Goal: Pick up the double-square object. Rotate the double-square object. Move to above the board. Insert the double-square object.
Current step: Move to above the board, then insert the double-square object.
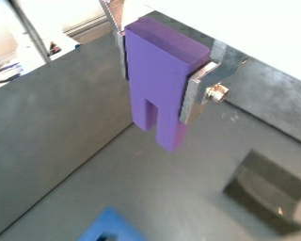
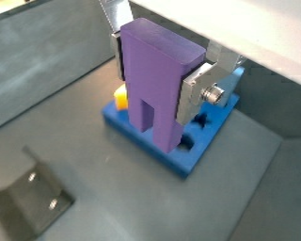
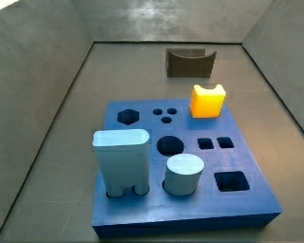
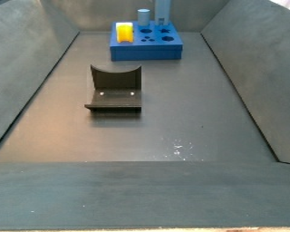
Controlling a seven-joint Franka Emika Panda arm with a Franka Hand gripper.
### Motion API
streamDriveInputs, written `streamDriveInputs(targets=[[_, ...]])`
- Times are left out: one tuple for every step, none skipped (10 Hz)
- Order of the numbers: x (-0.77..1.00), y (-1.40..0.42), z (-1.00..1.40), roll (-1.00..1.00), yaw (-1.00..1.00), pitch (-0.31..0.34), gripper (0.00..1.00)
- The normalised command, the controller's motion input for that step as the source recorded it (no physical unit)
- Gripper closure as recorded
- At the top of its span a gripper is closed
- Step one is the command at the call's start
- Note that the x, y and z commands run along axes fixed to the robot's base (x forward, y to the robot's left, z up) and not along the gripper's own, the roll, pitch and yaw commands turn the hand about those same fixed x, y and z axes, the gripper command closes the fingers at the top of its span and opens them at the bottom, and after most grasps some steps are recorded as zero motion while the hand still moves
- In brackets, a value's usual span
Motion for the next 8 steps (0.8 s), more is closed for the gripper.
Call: streamDriveInputs(targets=[[0.44, -1.00, 0.23, 0.01, 0.01, 0.135, 1.00], [0.46, -1.00, 0.23, 0.01, 0.01, 0.138, 1.00], [0.39, -0.76, 0.17, 0.04, 0.01, 0.140, 1.00], [0.29, -0.50, 0.12, 0.06, 0.01, 0.140, 1.00], [0.18, -0.26, 0.07, 0.08, 0.01, 0.119, 1.00], [0.13, -0.17, 0.05, 0.08, 0.01, 0.099, 1.00], [0.00, 0.00, 0.00, 0.00, 0.00, -0.006, 1.00], [0.00, 0.00, 0.00, 0.00, 0.00, -0.014, 1.00]])
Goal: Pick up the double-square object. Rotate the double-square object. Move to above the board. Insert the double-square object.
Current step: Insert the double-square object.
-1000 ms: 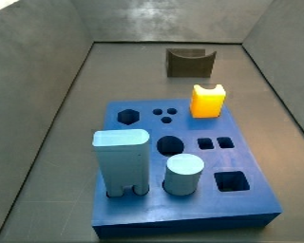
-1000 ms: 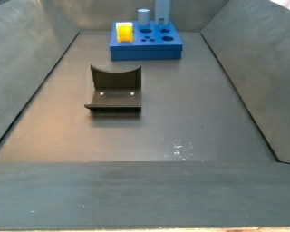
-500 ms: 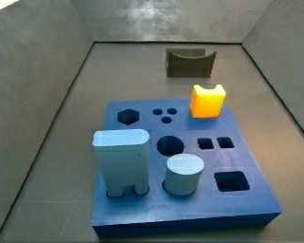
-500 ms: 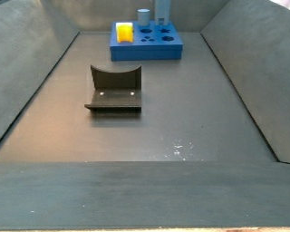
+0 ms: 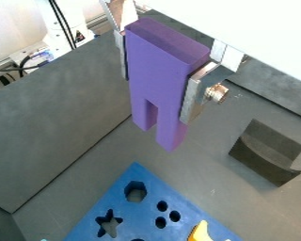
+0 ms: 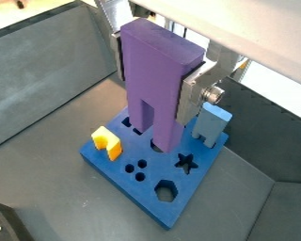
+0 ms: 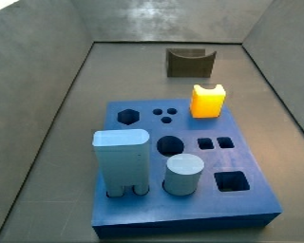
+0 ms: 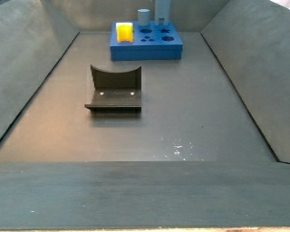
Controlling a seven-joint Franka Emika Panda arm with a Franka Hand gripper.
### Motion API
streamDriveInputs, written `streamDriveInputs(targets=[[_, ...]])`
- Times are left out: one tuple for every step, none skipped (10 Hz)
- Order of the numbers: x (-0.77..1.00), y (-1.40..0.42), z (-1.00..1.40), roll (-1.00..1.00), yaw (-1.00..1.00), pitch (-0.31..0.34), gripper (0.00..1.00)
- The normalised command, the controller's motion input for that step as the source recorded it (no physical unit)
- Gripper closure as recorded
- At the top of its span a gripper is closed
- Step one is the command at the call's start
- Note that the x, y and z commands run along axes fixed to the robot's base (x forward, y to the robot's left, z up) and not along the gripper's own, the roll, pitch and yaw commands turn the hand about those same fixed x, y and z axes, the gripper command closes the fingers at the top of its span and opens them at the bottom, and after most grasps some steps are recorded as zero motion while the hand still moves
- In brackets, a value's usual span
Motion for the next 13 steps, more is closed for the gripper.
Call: streamDriveInputs(targets=[[-0.02, 0.00, 0.00, 0.00, 0.00, 0.000, 1.00], [0.00, 0.00, -0.01, 0.00, 0.00, -0.046, 1.00], [0.35, -0.25, -0.11, 0.05, 0.03, 0.000, 1.00], [0.83, -0.39, -0.28, 0.06, 0.14, 0.000, 1.00], [0.88, -0.41, -0.42, 0.11, 0.19, 0.000, 1.00], [0.73, -0.44, -0.51, 0.08, 0.24, -0.017, 1.00], [0.71, -0.30, -0.53, 0.00, 0.29, -0.057, 1.00], [0.69, -0.10, -0.43, -0.05, 0.37, -0.083, 1.00], [0.71, 0.00, -0.34, 0.00, 0.33, -0.054, 1.00], [0.72, 0.00, -0.30, 0.11, 0.31, -0.029, 1.00], [0.76, -0.14, -0.37, 0.26, 0.19, -0.023, 1.00], [0.80, -0.15, -0.32, 0.45, 0.12, 0.000, 1.00], [0.81, -0.17, -0.27, 0.61, 0.10, 0.000, 1.00]])
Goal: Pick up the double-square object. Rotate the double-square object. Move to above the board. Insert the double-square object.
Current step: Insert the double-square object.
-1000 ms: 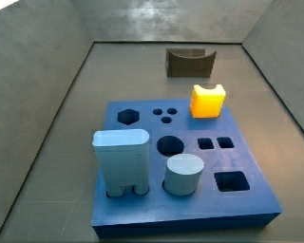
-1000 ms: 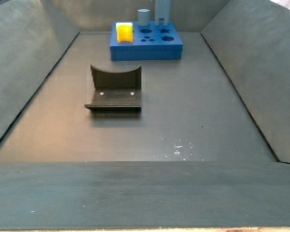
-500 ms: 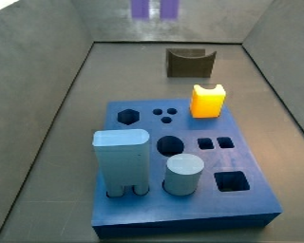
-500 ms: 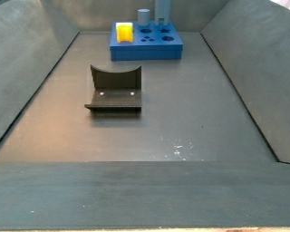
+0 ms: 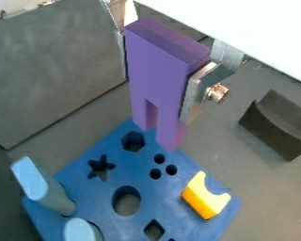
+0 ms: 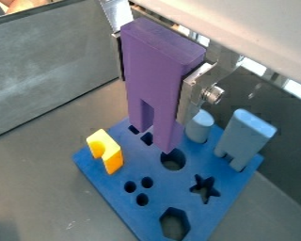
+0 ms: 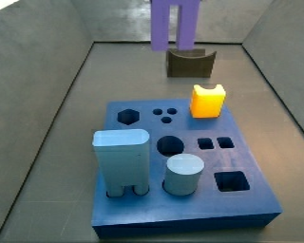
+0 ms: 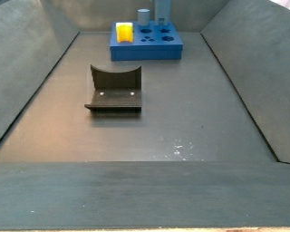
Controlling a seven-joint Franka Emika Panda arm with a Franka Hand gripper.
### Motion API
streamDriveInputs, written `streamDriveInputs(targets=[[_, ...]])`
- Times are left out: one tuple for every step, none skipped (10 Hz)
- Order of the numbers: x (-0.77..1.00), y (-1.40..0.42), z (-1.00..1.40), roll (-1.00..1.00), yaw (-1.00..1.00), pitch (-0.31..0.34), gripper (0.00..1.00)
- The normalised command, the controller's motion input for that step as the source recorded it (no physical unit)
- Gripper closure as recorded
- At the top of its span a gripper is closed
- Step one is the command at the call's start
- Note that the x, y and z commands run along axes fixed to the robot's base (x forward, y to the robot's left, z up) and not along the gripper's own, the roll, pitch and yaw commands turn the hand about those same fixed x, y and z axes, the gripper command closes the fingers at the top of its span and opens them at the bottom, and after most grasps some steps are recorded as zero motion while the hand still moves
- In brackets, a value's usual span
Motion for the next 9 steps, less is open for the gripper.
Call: streamDriveInputs(targets=[[0.87, -0.33, -0.35, 0.77, 0.01, 0.020, 1.00], [0.94, -0.35, -0.35, 0.56, 0.00, 0.000, 1.00], [0.98, -0.39, -0.47, 0.33, 0.00, 0.000, 1.00], [1.00, -0.41, -0.58, 0.23, 0.00, 0.034, 1.00], [1.00, -0.39, -0.57, 0.14, 0.00, 0.063, 1.00], [1.00, -0.39, -0.55, 0.13, 0.00, 0.069, 1.00], [1.00, -0.40, -0.49, 0.13, 0.00, 0.057, 1.00], [1.00, -0.39, -0.42, 0.17, 0.00, 0.057, 1.00], [1.00, -0.38, -0.35, 0.20, 0.00, 0.071, 1.00]])
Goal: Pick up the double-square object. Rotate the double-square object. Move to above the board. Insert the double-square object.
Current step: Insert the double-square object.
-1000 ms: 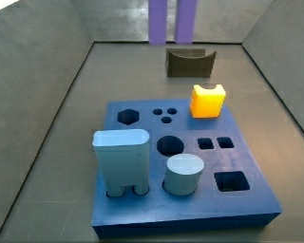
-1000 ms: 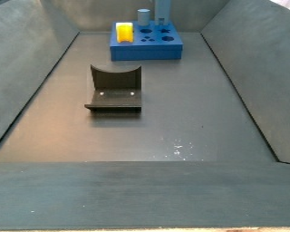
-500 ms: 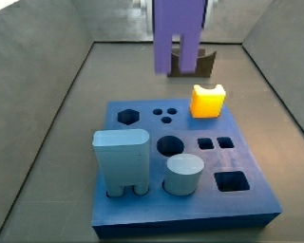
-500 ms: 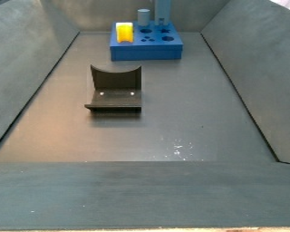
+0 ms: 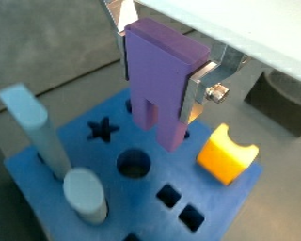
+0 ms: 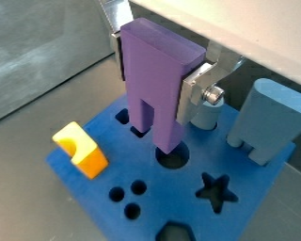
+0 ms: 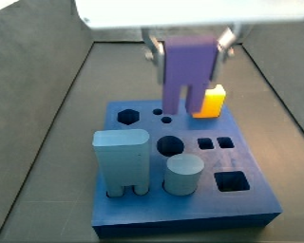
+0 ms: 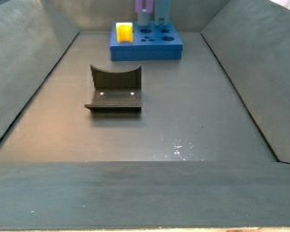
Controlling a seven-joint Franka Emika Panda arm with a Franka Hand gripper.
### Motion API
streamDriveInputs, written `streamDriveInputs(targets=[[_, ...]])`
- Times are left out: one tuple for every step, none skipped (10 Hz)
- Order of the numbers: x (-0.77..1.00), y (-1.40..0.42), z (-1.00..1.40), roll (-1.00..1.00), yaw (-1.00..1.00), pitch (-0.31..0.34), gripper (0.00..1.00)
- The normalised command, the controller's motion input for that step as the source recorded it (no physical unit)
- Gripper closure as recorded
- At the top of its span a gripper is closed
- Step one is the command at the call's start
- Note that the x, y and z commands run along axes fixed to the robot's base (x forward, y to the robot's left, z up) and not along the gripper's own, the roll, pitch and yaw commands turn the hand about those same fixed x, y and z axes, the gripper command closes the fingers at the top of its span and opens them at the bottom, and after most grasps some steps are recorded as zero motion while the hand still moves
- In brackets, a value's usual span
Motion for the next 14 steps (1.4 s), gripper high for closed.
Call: streamDriveInputs(targets=[[1.00, -0.38, -0.33, 0.19, 0.00, 0.074, 1.00], [1.00, -0.35, -0.29, 0.16, 0.00, 0.066, 1.00], [1.00, -0.02, -0.26, -0.11, 0.00, 0.140, 1.00], [1.00, 0.00, -0.29, -0.36, 0.04, 0.100, 1.00], [0.99, 0.00, -0.35, -0.43, 0.02, 0.000, 1.00], [1.00, -0.08, -0.40, -0.28, 0.07, -0.020, 1.00], [1.00, -0.11, -0.35, -0.11, 0.08, 0.000, 1.00], [1.00, -0.13, -0.14, 0.00, 0.04, 0.006, 1.00], [1.00, -0.17, 0.19, 0.32, 0.00, 0.180, 1.00], [0.97, -0.13, 0.32, 0.43, 0.00, 0.257, 1.00], [0.93, 0.00, 0.11, 0.36, 0.00, 0.220, 1.00], [0.71, 0.13, -0.14, 0.00, 0.09, 0.149, 1.00], [0.55, 0.33, -0.41, -0.28, 0.15, 0.000, 1.00], [0.60, 0.29, -0.41, -0.55, 0.13, -0.026, 1.00]])
